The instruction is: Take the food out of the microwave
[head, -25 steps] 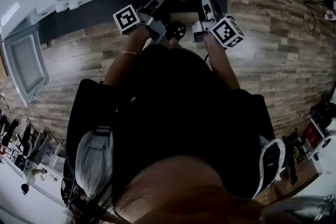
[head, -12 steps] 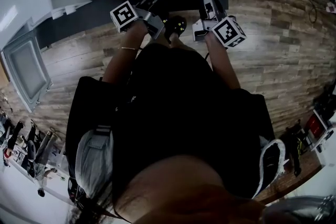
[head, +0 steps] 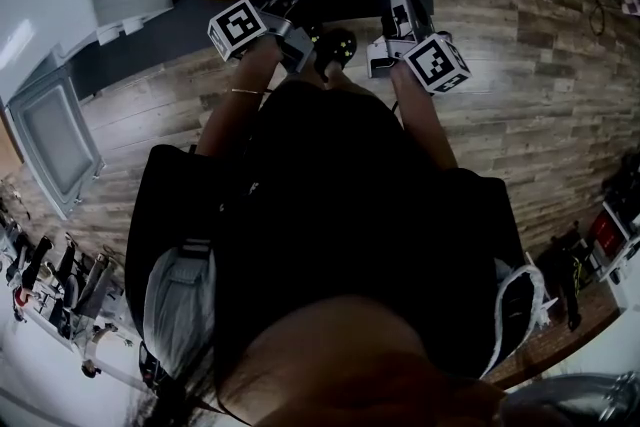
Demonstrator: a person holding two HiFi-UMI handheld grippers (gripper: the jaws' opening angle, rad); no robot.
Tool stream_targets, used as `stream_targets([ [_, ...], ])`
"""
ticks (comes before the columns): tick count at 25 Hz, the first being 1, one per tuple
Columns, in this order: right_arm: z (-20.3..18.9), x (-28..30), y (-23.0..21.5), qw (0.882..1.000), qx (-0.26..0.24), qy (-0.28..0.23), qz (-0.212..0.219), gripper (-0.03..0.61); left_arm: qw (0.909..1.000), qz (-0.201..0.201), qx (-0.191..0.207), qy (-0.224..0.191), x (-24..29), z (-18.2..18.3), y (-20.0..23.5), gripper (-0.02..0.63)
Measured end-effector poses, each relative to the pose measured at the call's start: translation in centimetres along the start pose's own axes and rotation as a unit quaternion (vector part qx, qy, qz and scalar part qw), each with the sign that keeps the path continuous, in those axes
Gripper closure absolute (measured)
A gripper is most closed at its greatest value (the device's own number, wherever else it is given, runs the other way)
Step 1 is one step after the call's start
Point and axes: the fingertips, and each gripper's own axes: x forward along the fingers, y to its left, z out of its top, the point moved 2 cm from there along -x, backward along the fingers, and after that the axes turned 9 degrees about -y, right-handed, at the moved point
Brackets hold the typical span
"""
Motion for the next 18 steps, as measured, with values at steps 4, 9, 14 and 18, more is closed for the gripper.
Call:
stream_targets([
  [4,-0.1,-0.1,0.1,1.000,0.007,-0.001,0.003,0.581,0.9991,0.017,0.039,0.005,0.1,0.1,0.0,0.596],
  [9,0.0,-0.2,0.5,1.000,0.003,-0.001,0.007,0.581,0.9979,0.030,0.053,0.024,0.2,0.0,0.1,0.495],
  [14,0.1,-0.3,0.9,1.000,-0.008,-0.001,0.011,0.581,0.9963,0.049,0.063,0.032,0.2,0.0,0.3,0.461],
  [18,0.3,-0.4,1.0,1.000,-0.009,-0.004,0.011,0.581,0.9939,0.063,0.080,0.043,0.2,0.1,0.2,0.426],
])
